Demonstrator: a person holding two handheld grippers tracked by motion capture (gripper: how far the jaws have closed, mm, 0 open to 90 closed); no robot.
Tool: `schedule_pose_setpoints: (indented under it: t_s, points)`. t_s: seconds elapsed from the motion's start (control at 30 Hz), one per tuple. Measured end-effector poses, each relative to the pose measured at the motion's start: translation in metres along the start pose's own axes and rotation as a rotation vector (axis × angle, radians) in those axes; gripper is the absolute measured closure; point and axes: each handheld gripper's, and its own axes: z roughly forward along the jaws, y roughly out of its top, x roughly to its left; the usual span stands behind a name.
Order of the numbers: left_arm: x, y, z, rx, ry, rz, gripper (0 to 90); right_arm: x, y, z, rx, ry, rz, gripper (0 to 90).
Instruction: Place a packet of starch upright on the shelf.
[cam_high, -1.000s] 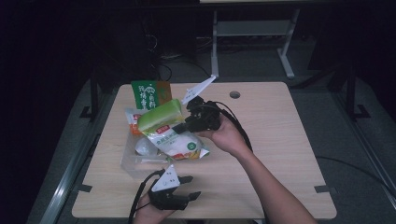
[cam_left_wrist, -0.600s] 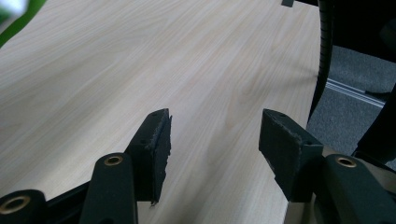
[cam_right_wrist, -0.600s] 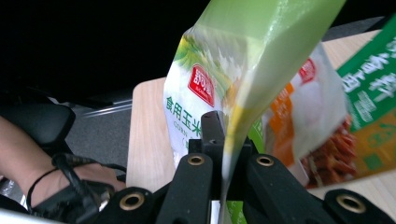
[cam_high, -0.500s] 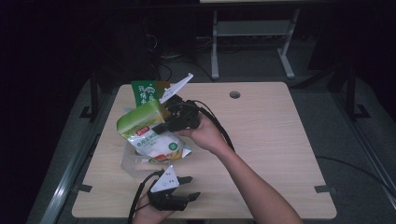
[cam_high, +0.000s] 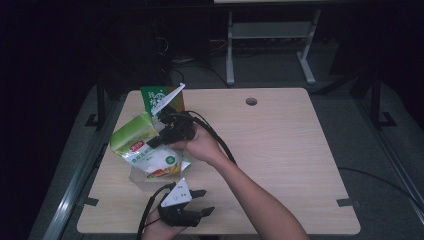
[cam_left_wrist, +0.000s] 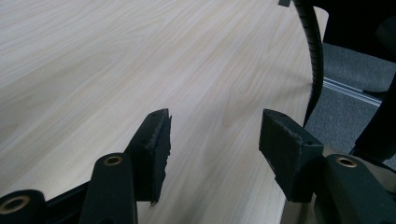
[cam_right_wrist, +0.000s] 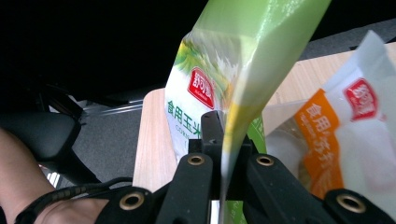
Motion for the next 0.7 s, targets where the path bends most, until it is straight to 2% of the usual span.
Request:
schedule_pose_setpoints:
  t_s: [0.1,0.4,0.47,0.6,0.7]
  points:
    - [0.0,0.0,-0.001,0.006,0.0,0.002,42.9,-0.001,0.002,0.008,0.004,0.009,-0.008,89.5]
    - [0.0,-0.001,-0.002,-0.004,0.006,-0.004,41.9,-0.005,0.003,0.035,0.011,0.055,0.022,89.5]
    - [0.001,-0.001,-0.003,-0.005,0.006,-0.001,41.9,-0.007,0.001,0.04,0.007,0.068,0.032,89.4]
    - [0.001,-0.001,-0.003,-0.011,-0.001,-0.024,41.9,-0.011,-0.003,0.047,0.009,0.079,0.04,89.4]
    - [0.003,-0.001,-0.004,0.003,-0.004,-0.011,41.7,-0.013,-0.008,0.051,0.006,0.081,0.052,89.4]
